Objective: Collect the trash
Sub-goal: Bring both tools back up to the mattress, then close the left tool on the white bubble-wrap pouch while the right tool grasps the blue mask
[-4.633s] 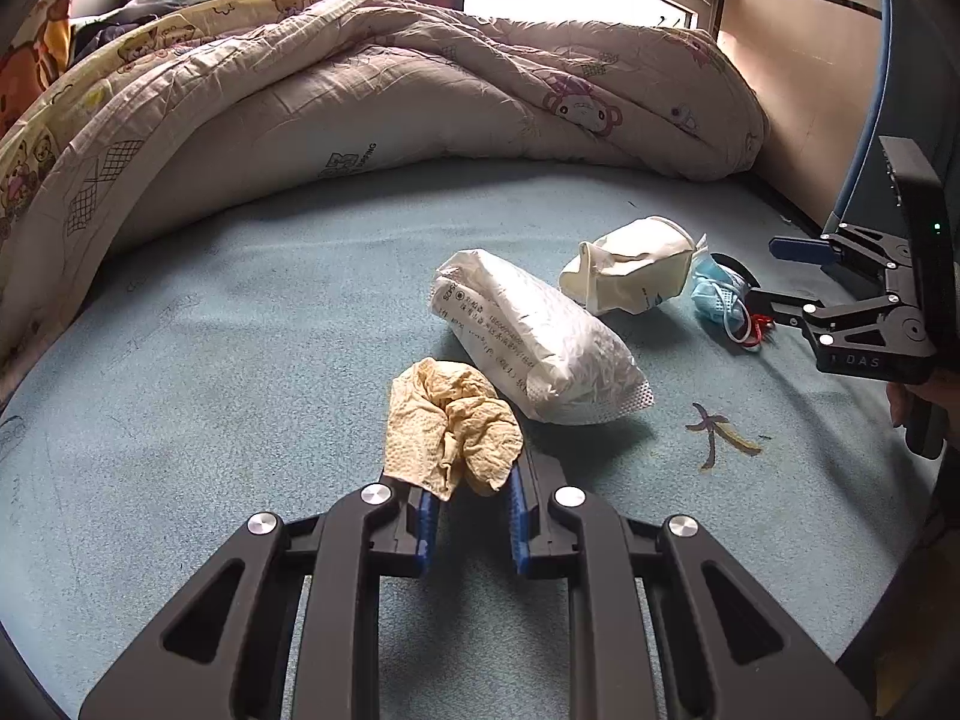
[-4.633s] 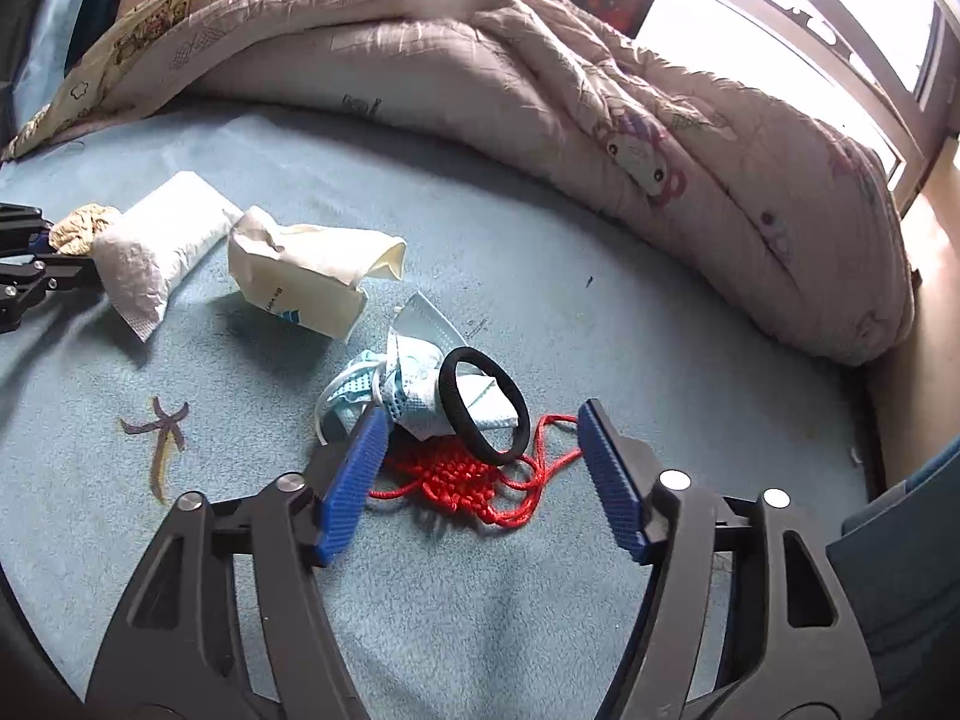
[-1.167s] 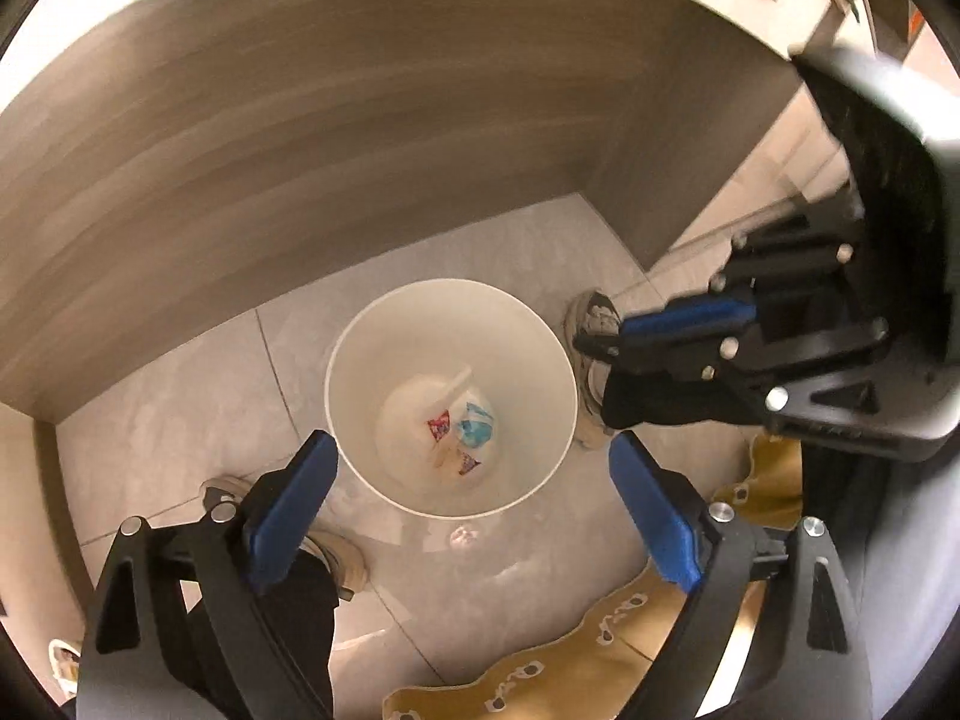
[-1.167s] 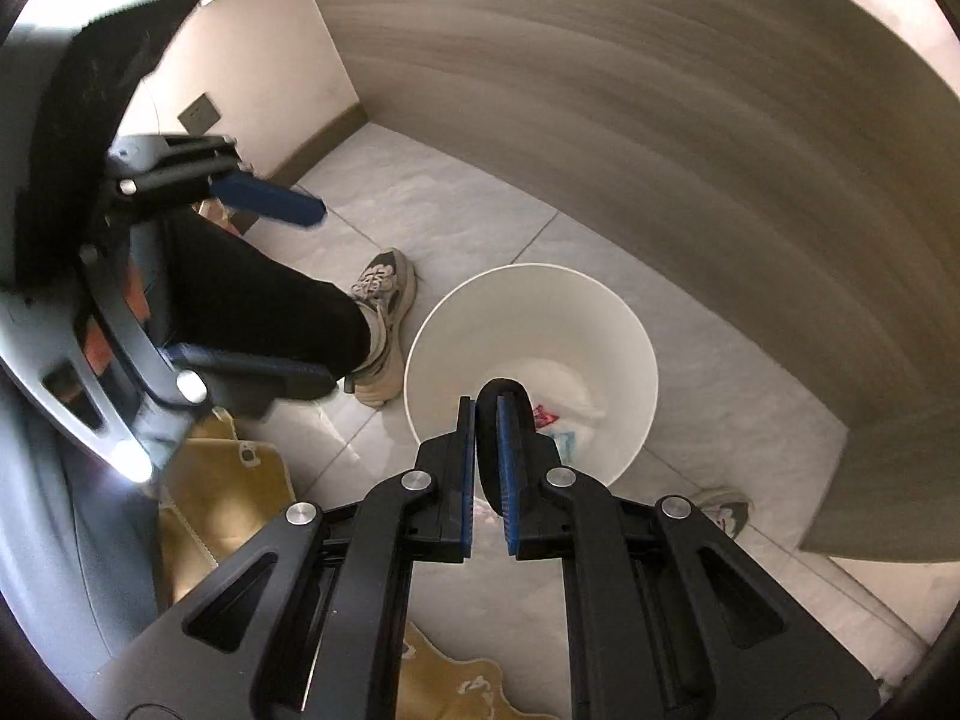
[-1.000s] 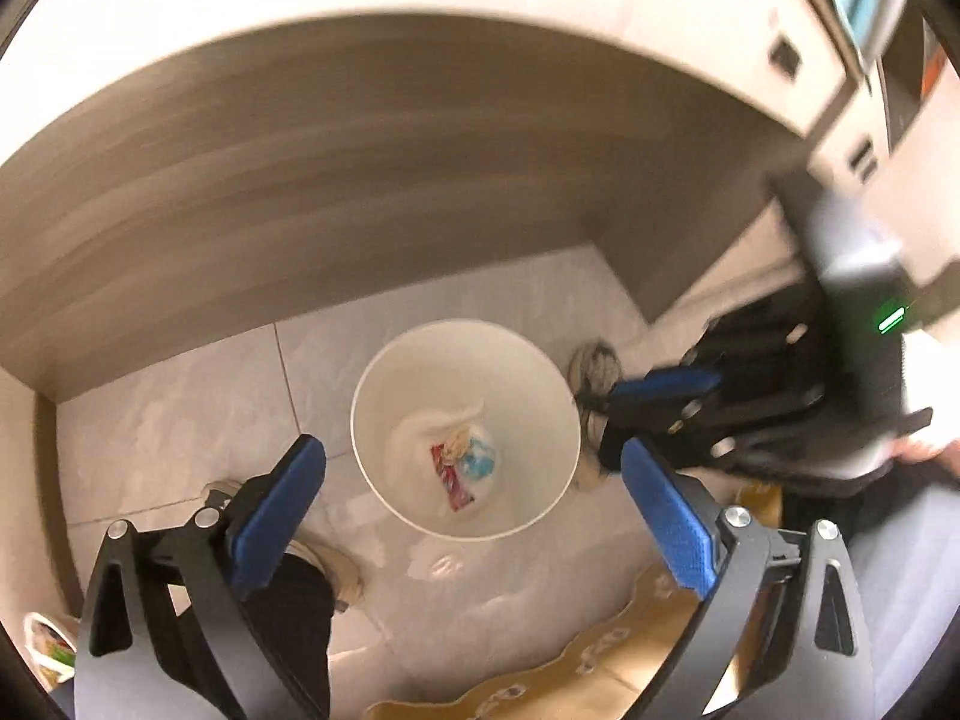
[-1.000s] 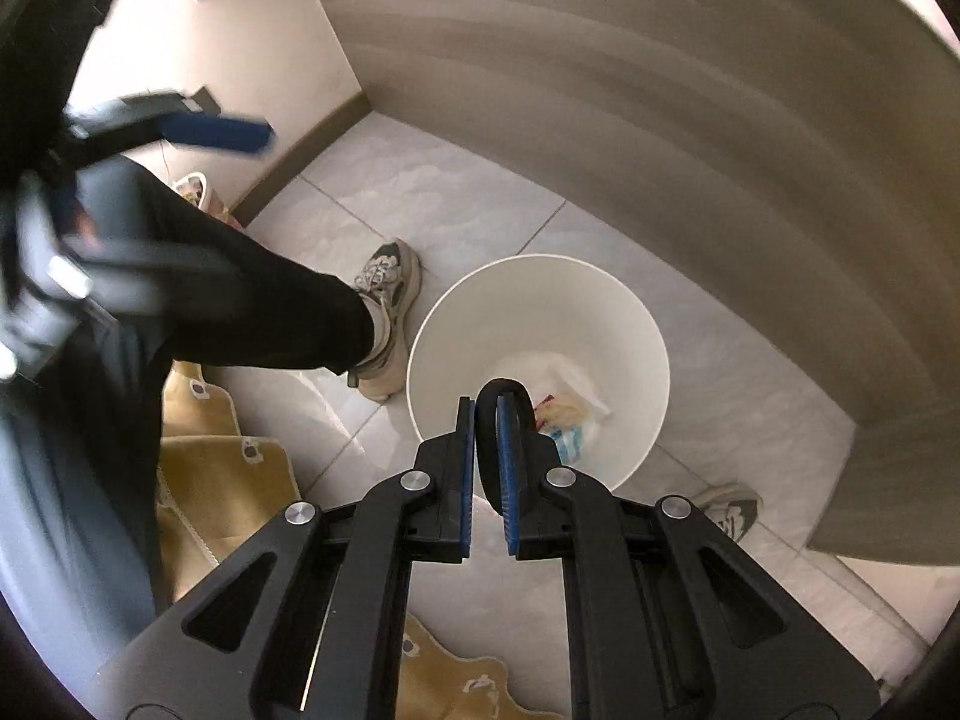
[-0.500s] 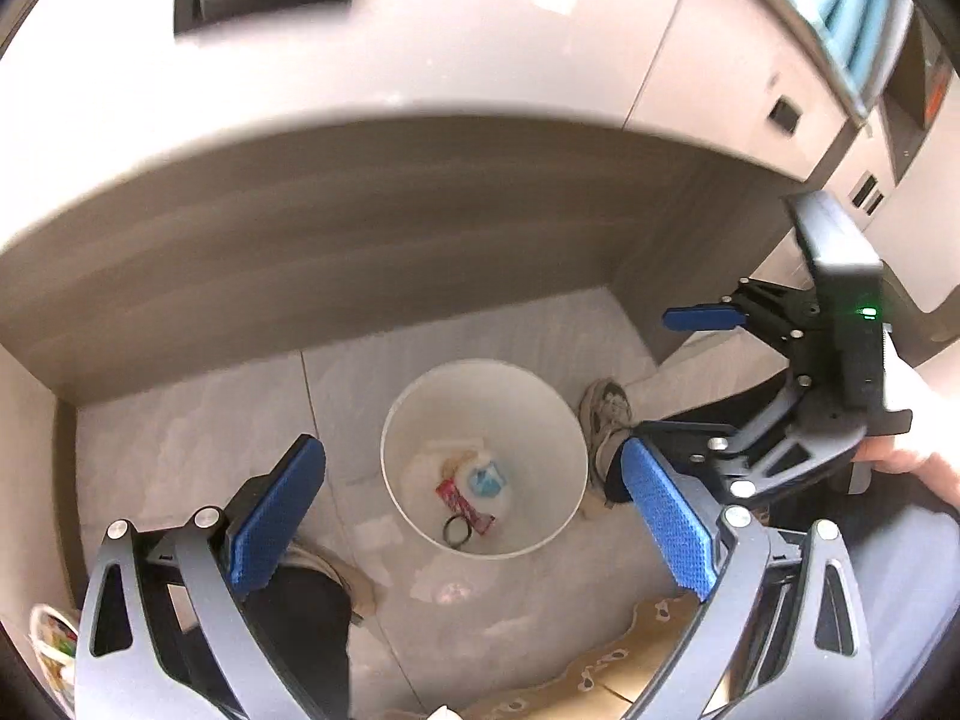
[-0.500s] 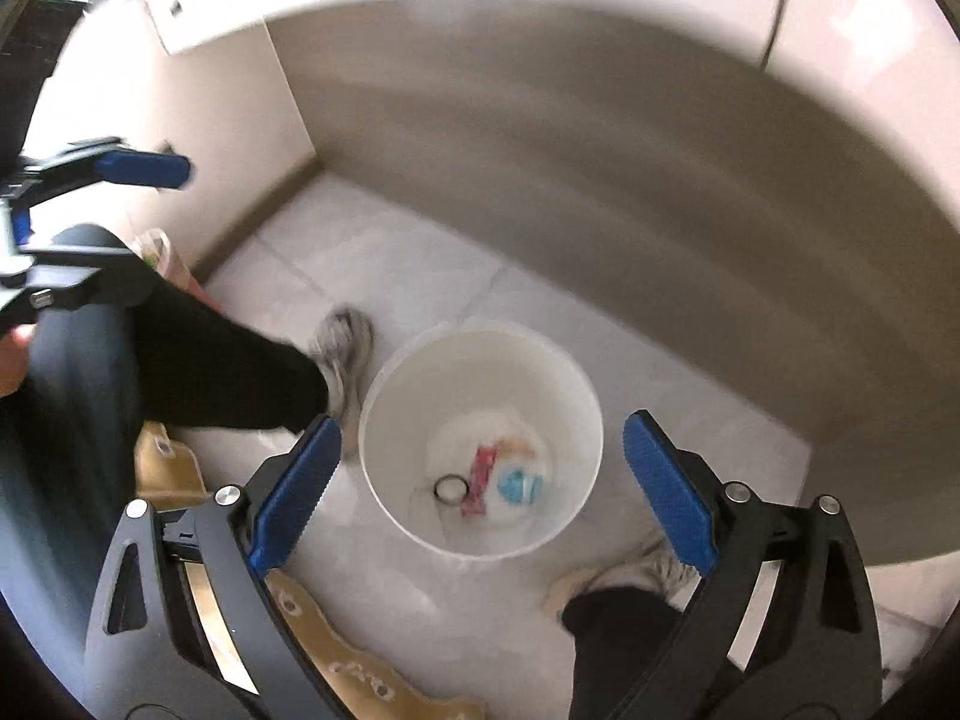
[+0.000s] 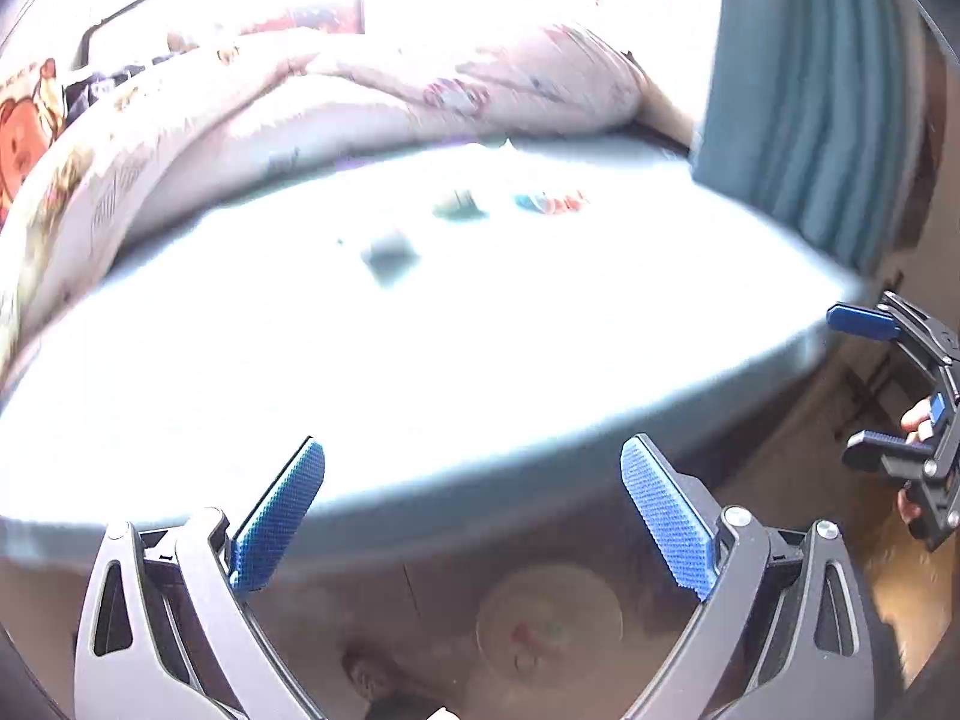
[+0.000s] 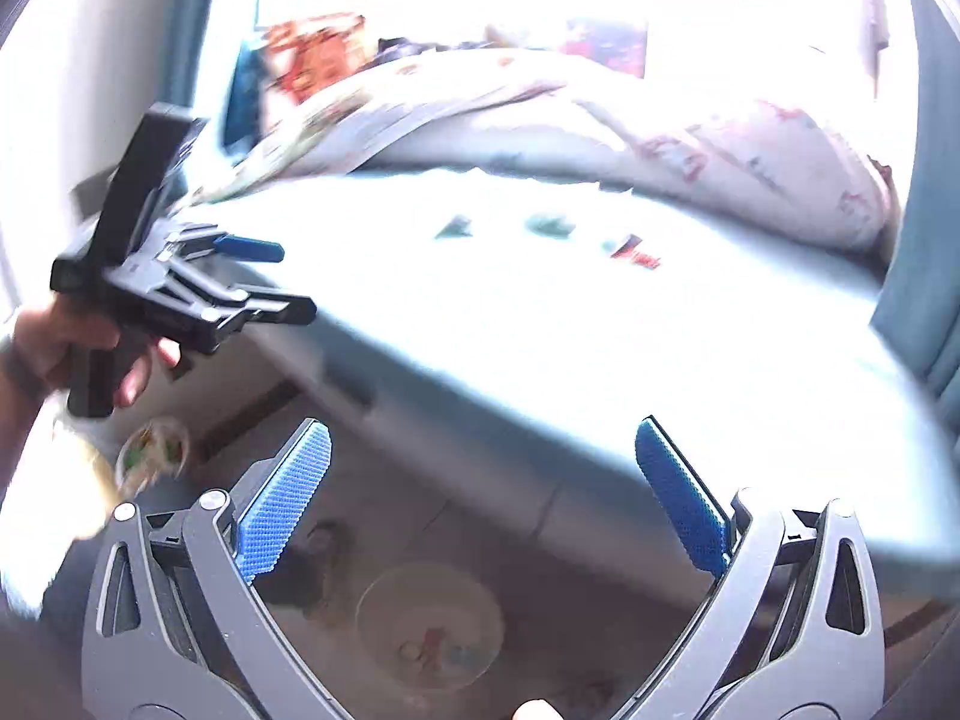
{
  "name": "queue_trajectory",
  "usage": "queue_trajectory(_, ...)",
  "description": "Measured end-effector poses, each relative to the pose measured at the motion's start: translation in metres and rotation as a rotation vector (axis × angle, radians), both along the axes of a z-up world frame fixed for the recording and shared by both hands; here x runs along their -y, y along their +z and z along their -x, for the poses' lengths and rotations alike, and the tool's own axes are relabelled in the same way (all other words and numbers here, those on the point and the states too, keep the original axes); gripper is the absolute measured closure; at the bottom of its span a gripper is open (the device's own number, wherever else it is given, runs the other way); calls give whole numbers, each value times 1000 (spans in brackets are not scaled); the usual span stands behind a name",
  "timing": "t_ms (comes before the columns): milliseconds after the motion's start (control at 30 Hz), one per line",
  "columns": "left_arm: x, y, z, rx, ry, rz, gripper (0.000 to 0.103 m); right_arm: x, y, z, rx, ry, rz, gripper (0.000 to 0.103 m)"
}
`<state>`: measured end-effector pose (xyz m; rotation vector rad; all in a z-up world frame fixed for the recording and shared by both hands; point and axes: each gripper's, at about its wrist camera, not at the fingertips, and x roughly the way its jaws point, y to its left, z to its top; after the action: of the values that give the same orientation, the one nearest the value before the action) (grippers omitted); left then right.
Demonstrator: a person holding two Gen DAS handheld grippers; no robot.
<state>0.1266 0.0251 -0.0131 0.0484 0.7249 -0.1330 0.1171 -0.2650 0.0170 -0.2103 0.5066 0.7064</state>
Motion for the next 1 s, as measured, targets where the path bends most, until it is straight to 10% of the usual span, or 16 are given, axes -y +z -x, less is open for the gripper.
queue_trajectory(400, -46, 7, -161, -98, 131, -6, 6, -36, 28, -191, -117, -111, 9, 5)
queue_trajectory(700, -43, -5, -202, -175, 103, -23, 42, -54, 19, -221, -113, -93, 48, 5)
queue_trajectory(1000, -34, 4, -193, -123, 108, -70, 55, -65, 15, -239, -98, -119, 88, 5)
